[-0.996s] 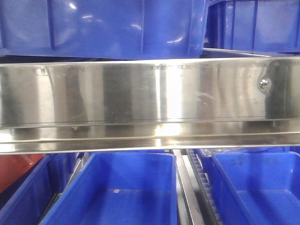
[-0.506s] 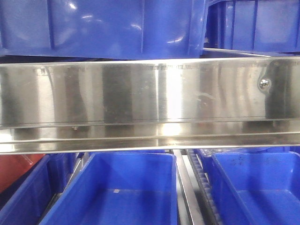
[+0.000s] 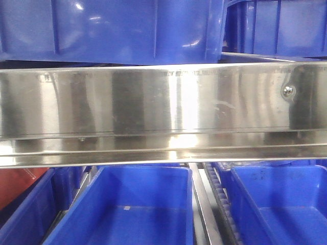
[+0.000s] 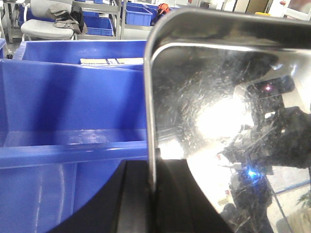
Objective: Stack silver trays without gaps
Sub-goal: 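Lift the steel tray with both grippers and pull it toward the robot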
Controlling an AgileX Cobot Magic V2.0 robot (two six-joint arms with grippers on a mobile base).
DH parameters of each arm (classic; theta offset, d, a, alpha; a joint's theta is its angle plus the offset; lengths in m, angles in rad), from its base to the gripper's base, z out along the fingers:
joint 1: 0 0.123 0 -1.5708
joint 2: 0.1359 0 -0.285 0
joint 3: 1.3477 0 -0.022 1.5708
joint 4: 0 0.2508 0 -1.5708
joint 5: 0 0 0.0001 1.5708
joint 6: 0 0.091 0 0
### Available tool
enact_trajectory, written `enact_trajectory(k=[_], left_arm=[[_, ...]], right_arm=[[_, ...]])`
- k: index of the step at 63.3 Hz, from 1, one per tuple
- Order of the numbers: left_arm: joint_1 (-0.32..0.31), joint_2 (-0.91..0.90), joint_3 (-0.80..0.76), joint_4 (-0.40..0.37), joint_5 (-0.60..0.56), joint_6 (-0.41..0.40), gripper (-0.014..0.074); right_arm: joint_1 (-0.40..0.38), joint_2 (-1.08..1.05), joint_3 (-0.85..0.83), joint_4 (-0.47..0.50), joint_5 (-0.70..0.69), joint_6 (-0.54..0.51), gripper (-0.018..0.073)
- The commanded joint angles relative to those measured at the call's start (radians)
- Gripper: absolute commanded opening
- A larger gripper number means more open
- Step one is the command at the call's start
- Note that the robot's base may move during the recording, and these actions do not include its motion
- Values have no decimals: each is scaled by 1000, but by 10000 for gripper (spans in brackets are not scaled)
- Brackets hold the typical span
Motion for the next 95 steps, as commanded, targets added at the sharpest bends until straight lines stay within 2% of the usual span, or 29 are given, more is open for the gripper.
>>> enact_trajectory(k=[1,95], left_arm=[[-22,-9,-6,-64,-29,1,-16],[-22,-9,-6,-64,-29,1,-16]], right_arm=[[25,-1,0,30,-182,-19,-57],[25,-1,0,30,-189,-19,-57]])
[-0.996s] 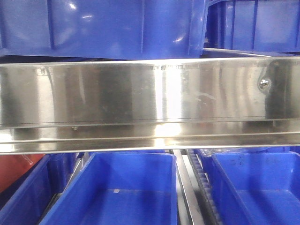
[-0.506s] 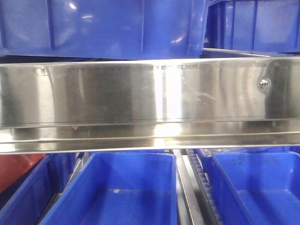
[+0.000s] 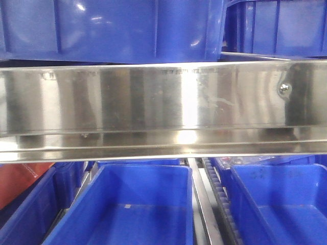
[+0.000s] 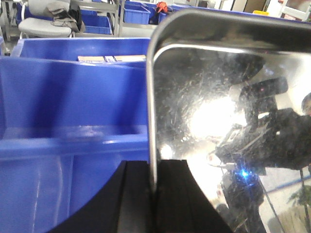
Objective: Stack silver trays without gaps
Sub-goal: 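Lift the steel tray with both grippers and pull it toward the robot, then drive backward and turn away from the rack holding the tray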
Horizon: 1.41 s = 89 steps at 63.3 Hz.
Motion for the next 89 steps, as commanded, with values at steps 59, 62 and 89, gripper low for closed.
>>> enact_trajectory(k=[59,62,89], left_arm=[[-22,-9,-6,-59,-33,1,-16],[-22,-9,-6,-59,-33,1,-16],[-22,-9,-6,-59,-33,1,-16]], right_arm=[[25,-1,0,20,-235,-18,-57],[25,-1,0,20,-235,-18,-57],[25,-1,0,20,-235,-18,-57]])
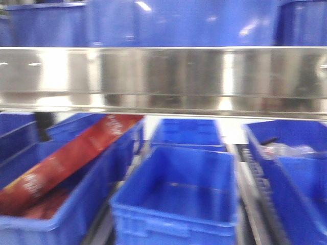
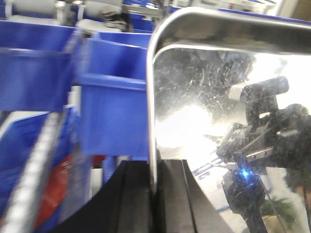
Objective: Stack silver trays without gaps
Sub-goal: 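Drive backward and turn away from the rack holding the tray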
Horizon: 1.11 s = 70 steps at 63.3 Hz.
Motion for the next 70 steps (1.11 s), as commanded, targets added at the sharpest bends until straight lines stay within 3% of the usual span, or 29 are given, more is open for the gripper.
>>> enact_trajectory(k=[1,70], left_arm=[[-22,-9,-6,-59,-33,1,-16],[-22,-9,-6,-59,-33,1,-16]], right_arm=[[25,-1,0,19,-233,-20,-57],[25,-1,0,19,-233,-20,-57]])
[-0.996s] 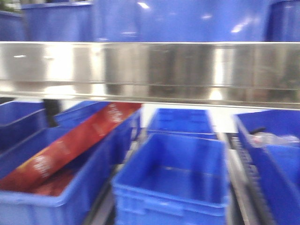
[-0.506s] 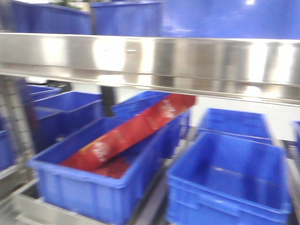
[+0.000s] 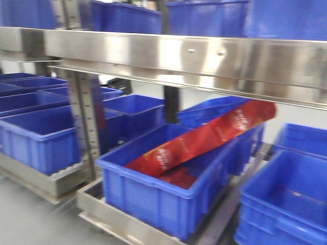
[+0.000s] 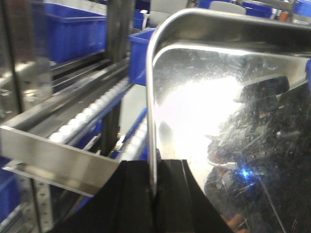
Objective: Stack silver trays without gaps
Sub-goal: 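Drive backward and turn away from the rack holding the tray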
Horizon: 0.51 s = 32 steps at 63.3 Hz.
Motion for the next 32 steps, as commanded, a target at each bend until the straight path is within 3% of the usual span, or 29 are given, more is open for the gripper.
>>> enact_trajectory(k=[1,32], left_arm=[[-22,-9,-6,-59,-33,1,-16],[-22,-9,-6,-59,-33,1,-16]], right_arm=[[25,-1,0,19,-233,-20,-57],[25,-1,0,19,-233,-20,-57]])
